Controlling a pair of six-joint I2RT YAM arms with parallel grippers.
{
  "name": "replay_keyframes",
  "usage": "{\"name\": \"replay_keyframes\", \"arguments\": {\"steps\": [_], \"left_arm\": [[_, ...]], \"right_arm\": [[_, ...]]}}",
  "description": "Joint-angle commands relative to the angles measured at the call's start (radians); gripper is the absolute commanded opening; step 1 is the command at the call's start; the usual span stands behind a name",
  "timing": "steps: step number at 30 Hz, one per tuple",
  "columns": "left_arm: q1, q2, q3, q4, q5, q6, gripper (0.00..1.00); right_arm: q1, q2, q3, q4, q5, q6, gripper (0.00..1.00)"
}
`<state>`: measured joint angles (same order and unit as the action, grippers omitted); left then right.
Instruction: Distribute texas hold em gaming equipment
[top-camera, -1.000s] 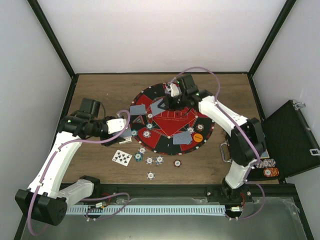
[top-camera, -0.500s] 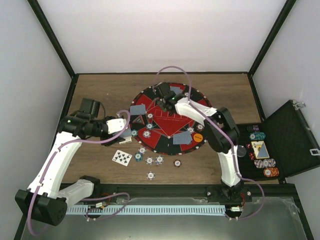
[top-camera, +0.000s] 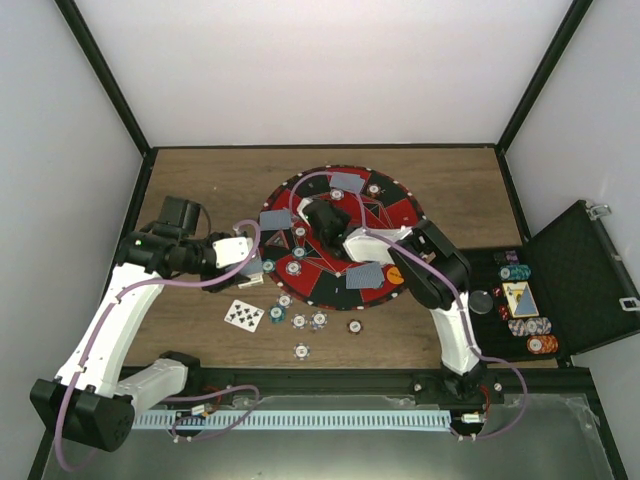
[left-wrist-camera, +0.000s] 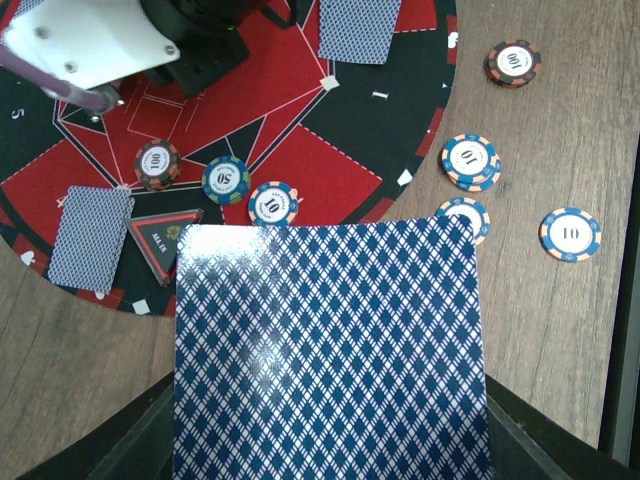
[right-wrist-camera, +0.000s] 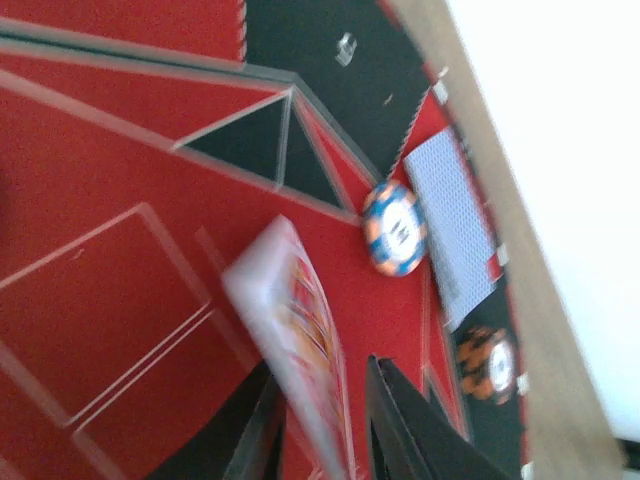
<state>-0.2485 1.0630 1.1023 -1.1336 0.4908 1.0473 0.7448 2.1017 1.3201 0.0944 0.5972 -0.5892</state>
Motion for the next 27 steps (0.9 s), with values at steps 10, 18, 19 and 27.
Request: {"name": "replay_keyframes", "arguments": {"steps": [10, 18, 19, 27], "left_arm": [[0.002, 0.015, 0.042, -0.013, 0.034, -0.004, 0.04], [0.002, 0.009, 0.048, -0.015, 0.029, -0.007, 0.04], [0.002, 0.008, 0.047, -0.014, 0.029, -0.008, 0.04], [0.001, -0.002, 0.037, 0.005, 0.034, -0.01, 0.04]], "right_arm": [[0.01, -0.218, -0.093, -0.175, -0.227, 0.223, 0.61], [-0.012, -0.354, -0.021, -0.303, -0.327, 0.428, 0.96], [-0.026, -0.376, 0.001, -0.34, -0.361, 0.495, 0.97], [-0.128, -0.619, -0.081, -0.295, -1.016, 0.97, 1.0]]}}
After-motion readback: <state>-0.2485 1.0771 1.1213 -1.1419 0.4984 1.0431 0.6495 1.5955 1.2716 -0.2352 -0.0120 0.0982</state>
